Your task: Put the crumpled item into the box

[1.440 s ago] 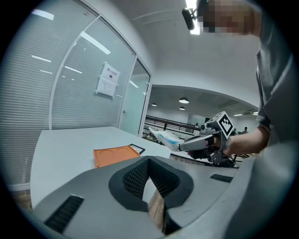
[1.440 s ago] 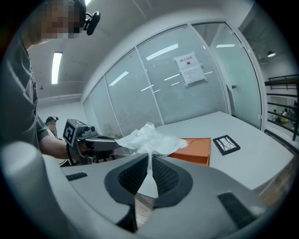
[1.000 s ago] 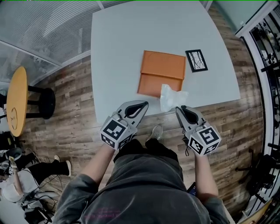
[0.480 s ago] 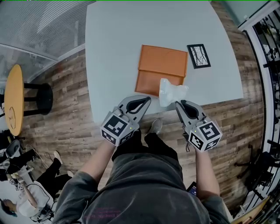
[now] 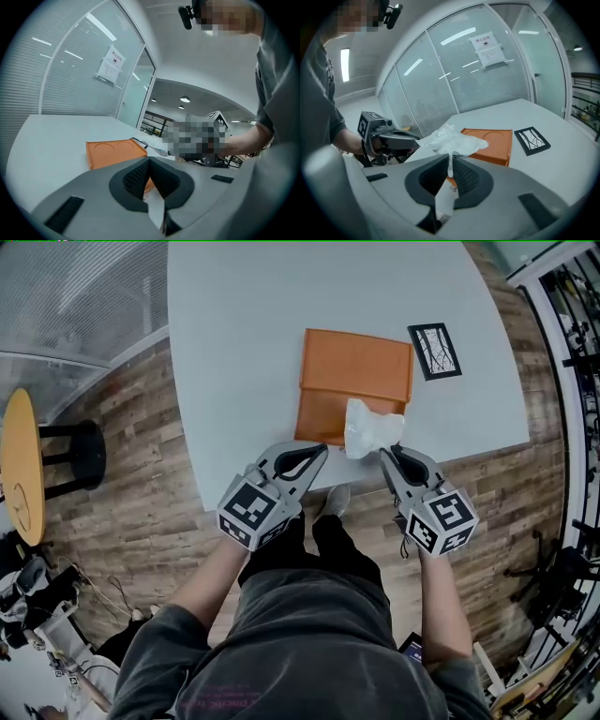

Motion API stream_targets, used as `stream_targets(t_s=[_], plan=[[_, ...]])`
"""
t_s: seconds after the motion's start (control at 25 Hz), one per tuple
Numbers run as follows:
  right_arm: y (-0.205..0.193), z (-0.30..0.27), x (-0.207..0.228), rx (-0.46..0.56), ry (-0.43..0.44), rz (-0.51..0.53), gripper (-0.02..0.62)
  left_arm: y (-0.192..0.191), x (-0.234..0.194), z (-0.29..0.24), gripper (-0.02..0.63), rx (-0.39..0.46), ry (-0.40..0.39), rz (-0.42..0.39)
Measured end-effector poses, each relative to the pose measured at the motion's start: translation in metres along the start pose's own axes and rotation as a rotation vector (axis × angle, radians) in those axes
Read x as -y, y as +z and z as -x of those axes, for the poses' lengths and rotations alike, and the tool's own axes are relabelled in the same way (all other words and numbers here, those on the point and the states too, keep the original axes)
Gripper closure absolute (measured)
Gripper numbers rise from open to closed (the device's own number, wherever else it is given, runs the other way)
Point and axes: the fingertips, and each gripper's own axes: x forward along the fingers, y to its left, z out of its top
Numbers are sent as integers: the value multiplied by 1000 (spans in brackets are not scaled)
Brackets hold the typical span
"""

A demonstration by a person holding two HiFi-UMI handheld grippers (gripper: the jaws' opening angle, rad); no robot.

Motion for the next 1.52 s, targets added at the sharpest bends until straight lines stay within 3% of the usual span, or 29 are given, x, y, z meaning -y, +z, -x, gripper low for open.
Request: stream_targets(t_s=[0.56, 0.84, 1.52], plan=[[-22, -44, 11, -124, -32, 0, 566, -11, -28, -3, 594, -7, -58, 31], [-35, -77, 13, -202, -33, -3, 566, -18, -58, 0, 594, -5, -65, 63], [-61, -106, 28, -344, -36, 11, 566, -31, -75, 0, 594, 5, -56, 111]])
